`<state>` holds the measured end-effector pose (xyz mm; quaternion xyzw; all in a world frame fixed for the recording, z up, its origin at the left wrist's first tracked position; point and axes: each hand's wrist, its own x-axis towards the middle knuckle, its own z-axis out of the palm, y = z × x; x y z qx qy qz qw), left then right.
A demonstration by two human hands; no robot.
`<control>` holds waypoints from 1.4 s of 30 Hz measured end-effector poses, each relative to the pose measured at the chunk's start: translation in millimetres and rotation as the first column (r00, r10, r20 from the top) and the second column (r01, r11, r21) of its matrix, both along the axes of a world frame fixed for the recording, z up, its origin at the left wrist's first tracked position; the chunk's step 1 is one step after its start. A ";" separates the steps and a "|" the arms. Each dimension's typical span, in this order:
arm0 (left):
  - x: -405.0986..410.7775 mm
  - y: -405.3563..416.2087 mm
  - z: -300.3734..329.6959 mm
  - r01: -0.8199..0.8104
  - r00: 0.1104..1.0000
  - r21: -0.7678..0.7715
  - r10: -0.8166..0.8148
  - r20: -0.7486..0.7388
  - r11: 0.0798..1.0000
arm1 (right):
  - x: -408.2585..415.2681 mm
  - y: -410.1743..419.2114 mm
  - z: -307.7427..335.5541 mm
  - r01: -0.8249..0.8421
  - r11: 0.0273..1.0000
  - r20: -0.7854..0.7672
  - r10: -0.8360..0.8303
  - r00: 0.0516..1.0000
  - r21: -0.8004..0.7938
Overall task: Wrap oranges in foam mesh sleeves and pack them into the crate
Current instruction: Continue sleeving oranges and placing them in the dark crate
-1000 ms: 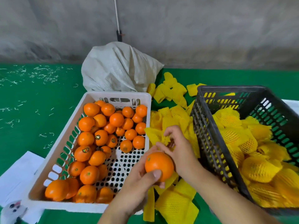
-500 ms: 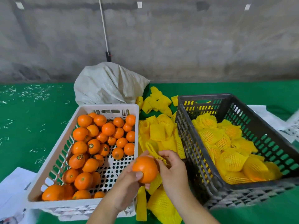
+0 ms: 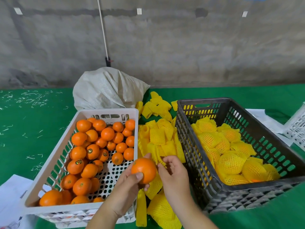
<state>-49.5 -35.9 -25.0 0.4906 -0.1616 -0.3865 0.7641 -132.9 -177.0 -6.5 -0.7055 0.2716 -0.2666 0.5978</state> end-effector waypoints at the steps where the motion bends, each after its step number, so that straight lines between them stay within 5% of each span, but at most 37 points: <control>1: 1.1 1.2 0.4 0.026 1.000 0.000 -0.026 -0.010 1.000 | -1.4 0.7 -1.0 -0.009 0.998 -0.037 0.007 0.999 -0.062; 5: 5.5 6.0 3.5 0.178 0.984 -0.007 -0.178 0.011 0.984 | -3.3 3.8 -2.3 -0.025 0.986 -0.120 0.004 0.993 -0.167; 14: 2.6 0.6 0.0 0.049 0.999 -0.005 -0.050 -0.018 0.999 | -9.7 6.2 2.9 0.048 0.990 0.023 -0.051 0.998 0.131; 21: -1.1 -5.6 -1.4 -0.123 0.992 0.023 0.122 0.032 0.992 | -19.1 15.6 4.0 0.012 1.000 0.183 -0.012 0.983 -0.004; 28: -1.6 -3.5 1.0 -0.097 0.992 -0.003 0.097 0.080 0.995 | -17.1 16.8 5.6 -0.046 0.931 0.074 0.078 0.994 -0.361; 35: 2.1 5.4 6.3 0.045 0.999 -0.031 -0.045 -0.011 0.999 | -11.0 -6.0 8.6 0.123 0.953 0.090 -0.101 0.991 -0.276; 39: 4.2 8.0 9.0 0.133 0.991 -0.013 -0.133 -0.011 0.991 | -4.0 -2.7 6.1 0.034 0.941 0.018 -0.030 0.999 -0.338; 42: 1.4 5.4 8.6 0.115 0.993 0.025 -0.116 0.013 0.993 | -3.1 2.9 -1.3 -0.002 0.977 -0.030 -0.005 1.000 -0.214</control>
